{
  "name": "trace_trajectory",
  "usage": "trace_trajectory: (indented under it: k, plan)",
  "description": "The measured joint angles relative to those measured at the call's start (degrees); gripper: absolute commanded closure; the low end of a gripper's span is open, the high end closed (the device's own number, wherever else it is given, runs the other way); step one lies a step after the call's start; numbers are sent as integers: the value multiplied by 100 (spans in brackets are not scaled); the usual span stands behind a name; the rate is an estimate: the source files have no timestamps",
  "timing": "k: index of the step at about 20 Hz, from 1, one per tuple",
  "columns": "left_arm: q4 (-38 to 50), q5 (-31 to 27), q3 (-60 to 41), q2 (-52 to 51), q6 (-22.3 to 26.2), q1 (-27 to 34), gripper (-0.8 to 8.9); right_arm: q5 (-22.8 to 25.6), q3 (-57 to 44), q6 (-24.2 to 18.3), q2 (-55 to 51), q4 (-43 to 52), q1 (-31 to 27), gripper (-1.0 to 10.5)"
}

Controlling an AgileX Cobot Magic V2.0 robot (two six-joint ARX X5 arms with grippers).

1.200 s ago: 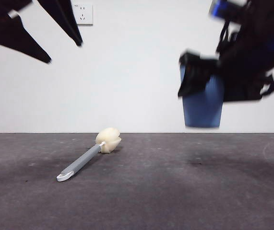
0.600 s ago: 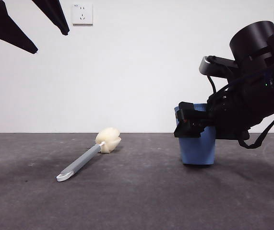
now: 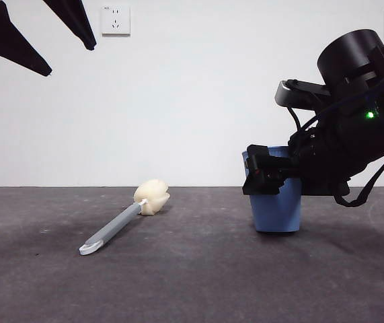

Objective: Pick up the cup brush,pick up the cup,insert the brush into the cup,clean the cup,put the cup brush back,put the cup back to the fixed position on the table

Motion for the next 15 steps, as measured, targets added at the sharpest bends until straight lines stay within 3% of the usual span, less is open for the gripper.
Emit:
trace_trajectory:
  k: [2,9,15]
  plan:
    - [-46,0,0,0,0,0,463,4,-94,2,98,-551,0,408]
    - [-142,0,0,0,11,0,463,4,-140,120,-164,-970,0,408]
    - [-149,0,0,0,11,0,463,4,-140,400,-1703,-2900,11,409]
